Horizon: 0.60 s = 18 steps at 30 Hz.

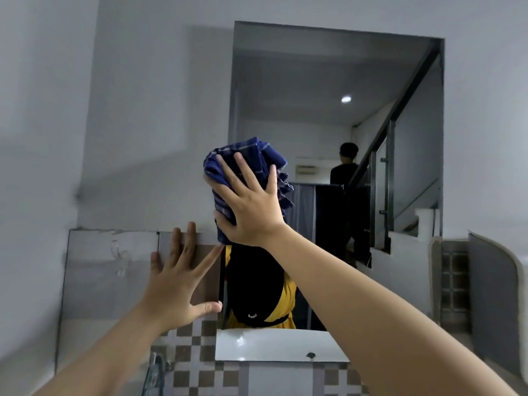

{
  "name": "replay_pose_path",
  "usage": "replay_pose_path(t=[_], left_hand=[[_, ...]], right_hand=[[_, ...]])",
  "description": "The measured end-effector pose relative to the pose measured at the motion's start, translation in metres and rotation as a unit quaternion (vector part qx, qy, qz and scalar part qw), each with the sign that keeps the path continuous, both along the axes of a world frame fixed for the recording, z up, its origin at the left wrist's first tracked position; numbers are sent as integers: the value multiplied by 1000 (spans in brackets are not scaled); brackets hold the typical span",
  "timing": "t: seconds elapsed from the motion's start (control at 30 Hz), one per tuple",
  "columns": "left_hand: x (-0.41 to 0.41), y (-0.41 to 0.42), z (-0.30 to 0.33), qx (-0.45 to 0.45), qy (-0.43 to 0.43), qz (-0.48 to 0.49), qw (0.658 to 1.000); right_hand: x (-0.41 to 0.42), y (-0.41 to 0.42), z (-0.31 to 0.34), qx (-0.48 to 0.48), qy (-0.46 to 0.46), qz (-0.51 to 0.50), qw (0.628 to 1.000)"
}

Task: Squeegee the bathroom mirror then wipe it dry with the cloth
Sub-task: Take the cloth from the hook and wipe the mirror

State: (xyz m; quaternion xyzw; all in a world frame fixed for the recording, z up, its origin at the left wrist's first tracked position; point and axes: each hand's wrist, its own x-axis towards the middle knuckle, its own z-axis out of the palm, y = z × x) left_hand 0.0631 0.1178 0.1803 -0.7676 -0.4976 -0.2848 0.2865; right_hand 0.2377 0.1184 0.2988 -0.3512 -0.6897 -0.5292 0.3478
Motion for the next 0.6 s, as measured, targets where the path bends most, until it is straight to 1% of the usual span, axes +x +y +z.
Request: replay_pose_path(t=[0.17,0.23,0.3,0.43,0.6], left_hand=[[-1,0,-2,5,-2,-7,1000],[-1,1,-2,3,-3,-10,1000],[-1,2,-2,0,-1,1,1000],[0,2,-1,6,-9,-4,1000],[3,1,-2,6,-11,13,1000]], right_hand=[[41,-6,-4,-13,-135,-33,990],[62,-11,-4,-17,-169,-53,984],[85,-16,-5,-17,-182,-72,981],[137,-25,-10,2,-144,-81,986],[201,-28,-13,22,-47,-94,994]])
